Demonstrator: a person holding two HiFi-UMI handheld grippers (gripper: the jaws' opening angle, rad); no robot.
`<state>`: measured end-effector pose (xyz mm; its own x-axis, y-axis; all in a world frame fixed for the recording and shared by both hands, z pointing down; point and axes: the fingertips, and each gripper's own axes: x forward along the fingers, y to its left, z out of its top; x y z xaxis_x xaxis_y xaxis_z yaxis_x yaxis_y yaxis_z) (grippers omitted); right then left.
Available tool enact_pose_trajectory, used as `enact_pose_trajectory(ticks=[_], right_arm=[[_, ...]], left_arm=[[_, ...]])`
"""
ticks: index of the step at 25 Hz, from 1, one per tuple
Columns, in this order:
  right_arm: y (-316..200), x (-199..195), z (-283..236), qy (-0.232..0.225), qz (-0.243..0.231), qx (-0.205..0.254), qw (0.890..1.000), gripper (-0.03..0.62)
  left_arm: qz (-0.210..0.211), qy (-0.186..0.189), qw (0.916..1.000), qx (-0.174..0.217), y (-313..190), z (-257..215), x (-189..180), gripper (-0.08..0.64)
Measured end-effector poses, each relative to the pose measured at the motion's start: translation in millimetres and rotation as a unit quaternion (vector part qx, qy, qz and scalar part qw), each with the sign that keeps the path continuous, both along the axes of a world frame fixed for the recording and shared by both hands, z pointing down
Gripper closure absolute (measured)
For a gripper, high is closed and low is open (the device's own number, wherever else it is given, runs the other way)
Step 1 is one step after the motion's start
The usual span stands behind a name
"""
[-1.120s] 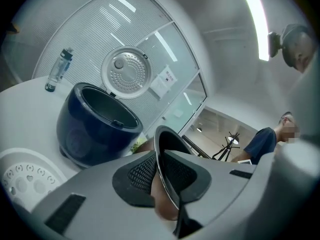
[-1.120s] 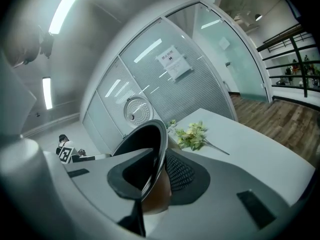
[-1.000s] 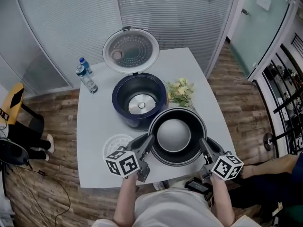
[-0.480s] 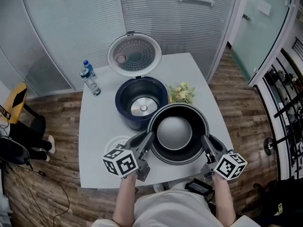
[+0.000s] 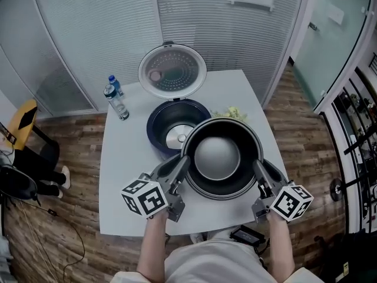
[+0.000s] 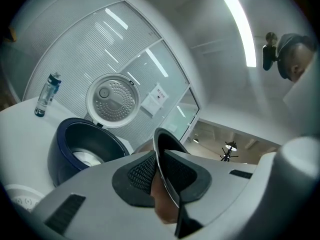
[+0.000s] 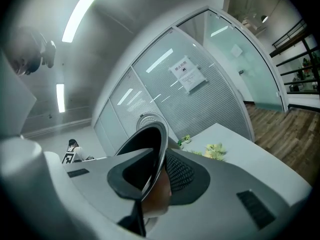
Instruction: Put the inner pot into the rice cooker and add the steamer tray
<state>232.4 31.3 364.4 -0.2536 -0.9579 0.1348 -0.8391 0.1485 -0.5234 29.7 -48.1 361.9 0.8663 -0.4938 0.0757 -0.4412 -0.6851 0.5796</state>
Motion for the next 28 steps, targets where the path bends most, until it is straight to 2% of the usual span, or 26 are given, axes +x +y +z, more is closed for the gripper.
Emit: enact_pose_trajectory(ticks=[15,20,23,28], right_arm=[[-109,-7,-42,-0.014,-0.095,0.029,0.995,0.509],[-129,-15,-52,-0.023,-0.127,0.04,0.991,0.509],[-134,-18,-53,-0.021,-0.143,0.039,0.989,0.508],[-142,-34,-57,-0.027,-0.174,0.05,0.983,0.508]], left_arm=[[-0.106,0.002,0.9942,0.017,-70,-44,-20,0.511],[-0.143,0.017,0.9895,0.018,-79,-56,-30,0.511],[-0.161,0.011,0.9867,0.023,-80,-57,-34,0.511],[-0.2,0.023,0.9791,0.031,-79,-65,-52,0.512]])
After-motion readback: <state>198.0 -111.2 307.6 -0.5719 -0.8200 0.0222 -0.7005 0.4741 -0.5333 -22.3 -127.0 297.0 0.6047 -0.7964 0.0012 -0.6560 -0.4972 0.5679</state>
